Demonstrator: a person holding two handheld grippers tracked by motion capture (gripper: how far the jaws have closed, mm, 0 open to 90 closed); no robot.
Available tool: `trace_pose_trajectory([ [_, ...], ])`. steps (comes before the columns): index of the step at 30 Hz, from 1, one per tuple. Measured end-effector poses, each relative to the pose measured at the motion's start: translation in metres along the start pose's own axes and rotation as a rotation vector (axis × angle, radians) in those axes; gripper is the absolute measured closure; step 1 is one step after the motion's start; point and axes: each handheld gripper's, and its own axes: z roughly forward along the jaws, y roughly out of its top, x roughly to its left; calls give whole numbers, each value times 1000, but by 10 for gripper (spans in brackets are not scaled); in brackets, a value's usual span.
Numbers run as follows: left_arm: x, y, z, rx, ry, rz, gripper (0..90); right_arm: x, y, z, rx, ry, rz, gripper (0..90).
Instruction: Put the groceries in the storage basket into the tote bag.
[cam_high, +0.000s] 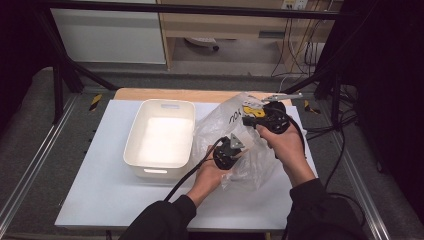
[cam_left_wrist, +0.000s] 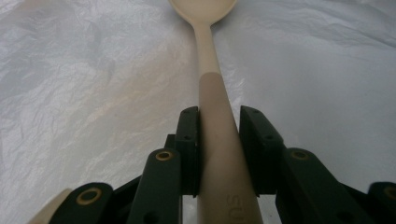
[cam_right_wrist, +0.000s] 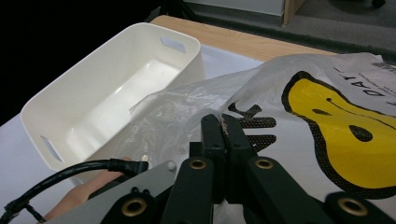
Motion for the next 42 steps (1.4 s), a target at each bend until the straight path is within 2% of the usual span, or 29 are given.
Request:
trace_pose_trajectory([
  [5, 0, 6, 4, -38, 24, -9, 694, 2, 0, -2, -8, 9, -2, 900],
  [10, 0, 9, 10, -34, 38, 18, 694, 3, 2, -3, -9, 13, -5, 900],
  [14, 3, 7, 17, -29, 52, 4, 694, 5, 3, -4, -13, 16, -9, 900],
  [16, 5, 6, 20, -35, 47, -8, 694, 7, 4, -5, -13, 16, -12, 900],
  [20, 7, 7, 21, -46, 64, -8, 694, 8, 4, -6, -14, 21, -18, 900],
  [24, 9, 10, 19, -73, 77, -13, 694, 9, 5, -7, -16, 25, -19, 900],
  [25, 10, 11, 18, -83, 90, 2, 694, 9, 5, -7, -16, 27, -21, 900],
  [28, 10, 12, 21, -105, 83, -25, 694, 11, 5, -8, -20, 29, -21, 900],
  [33, 10, 11, 28, -101, 97, -27, 695, 9, 2, -7, -15, 28, -18, 900],
  [38, 16, 5, 34, -50, 116, -9, 695, 6, -1, -4, -2, 19, -13, 900],
  [42, 18, 2, 40, -38, 109, -23, 694, 4, -3, -2, 4, 23, -7, 900],
])
